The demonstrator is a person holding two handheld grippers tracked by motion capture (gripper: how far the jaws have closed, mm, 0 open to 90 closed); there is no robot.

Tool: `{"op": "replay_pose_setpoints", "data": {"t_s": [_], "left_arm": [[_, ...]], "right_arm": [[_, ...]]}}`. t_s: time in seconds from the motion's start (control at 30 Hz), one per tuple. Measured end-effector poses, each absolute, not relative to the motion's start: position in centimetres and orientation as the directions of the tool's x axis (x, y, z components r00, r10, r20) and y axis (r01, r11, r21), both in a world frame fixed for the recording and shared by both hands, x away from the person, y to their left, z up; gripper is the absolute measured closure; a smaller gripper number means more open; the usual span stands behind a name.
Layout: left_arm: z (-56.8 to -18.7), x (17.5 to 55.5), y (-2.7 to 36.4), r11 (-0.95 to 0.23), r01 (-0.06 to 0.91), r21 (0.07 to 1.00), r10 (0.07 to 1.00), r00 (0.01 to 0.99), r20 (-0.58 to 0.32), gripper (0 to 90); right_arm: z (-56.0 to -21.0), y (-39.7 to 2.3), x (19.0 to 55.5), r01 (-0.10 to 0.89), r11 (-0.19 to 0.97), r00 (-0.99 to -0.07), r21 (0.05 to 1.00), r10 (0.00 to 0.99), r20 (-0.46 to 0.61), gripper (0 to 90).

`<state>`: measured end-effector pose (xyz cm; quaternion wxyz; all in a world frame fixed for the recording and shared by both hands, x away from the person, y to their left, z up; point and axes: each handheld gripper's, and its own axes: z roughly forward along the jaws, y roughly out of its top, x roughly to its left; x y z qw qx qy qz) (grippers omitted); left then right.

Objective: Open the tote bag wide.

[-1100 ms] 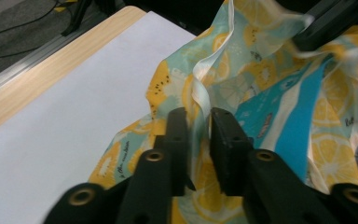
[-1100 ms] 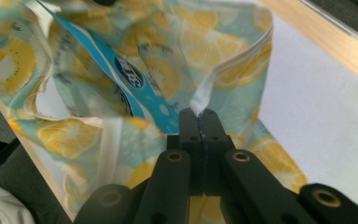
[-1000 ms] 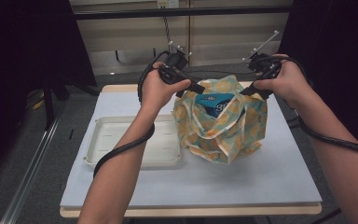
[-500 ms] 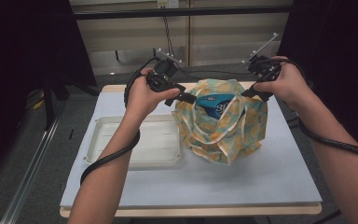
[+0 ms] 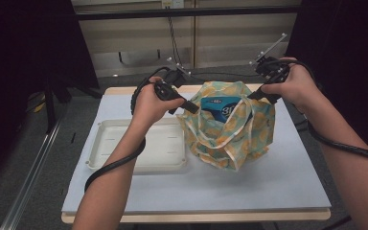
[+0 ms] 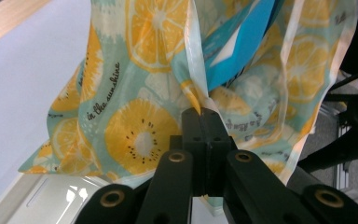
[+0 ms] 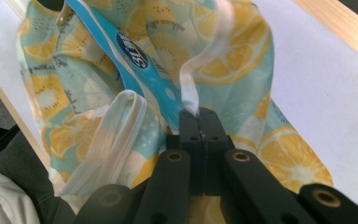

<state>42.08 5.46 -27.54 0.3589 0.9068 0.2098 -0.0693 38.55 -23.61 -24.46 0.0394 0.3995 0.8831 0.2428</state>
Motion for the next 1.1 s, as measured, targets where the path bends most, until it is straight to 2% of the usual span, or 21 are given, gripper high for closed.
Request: {"op": "replay_pose_setpoints", "data": {"t_s": [0.27, 0.33, 0.53, 0.73, 0.9, 1.1], "left_arm": [[-23.0, 42.0, 5.9, -0.596, 0.405, 0.693, 0.291, 0.914, -0.283, 90.0], [-22.0, 42.1, 5.6, -0.575, 0.399, 0.715, 0.252, 0.917, -0.309, 90.0], [-20.2, 42.2, 3.5, -0.542, 0.373, 0.754, 0.236, 0.928, -0.289, 90.0], [-21.2, 43.3, 1.2, -0.504, 0.369, 0.781, 0.273, 0.926, -0.261, 90.0], [-23.6, 44.6, 0.2, -0.543, 0.406, 0.735, 0.353, 0.904, -0.239, 90.0], [-25.8, 45.1, -0.1, -0.582, 0.435, 0.687, 0.374, 0.894, -0.248, 90.0]], "right_arm": [[-24.4, -23.7, 38.6, 0.684, 0.565, -0.681, 0.461, 0.722, 0.124, 90.0], [-24.4, -23.7, 38.6, 0.685, 0.564, -0.679, 0.461, 0.723, 0.126, 90.0], [-24.5, -23.8, 38.5, 0.687, 0.564, -0.68, 0.458, 0.721, 0.131, 90.0], [-24.5, -23.8, 38.4, 0.686, 0.566, -0.681, 0.458, 0.721, 0.13, 90.0], [-24.4, -24.0, 38.4, 0.684, 0.565, -0.681, 0.461, 0.721, 0.128, 90.0], [-24.2, -24.3, 38.3, 0.68, 0.565, -0.683, 0.467, 0.719, 0.126, 87.0]]}}
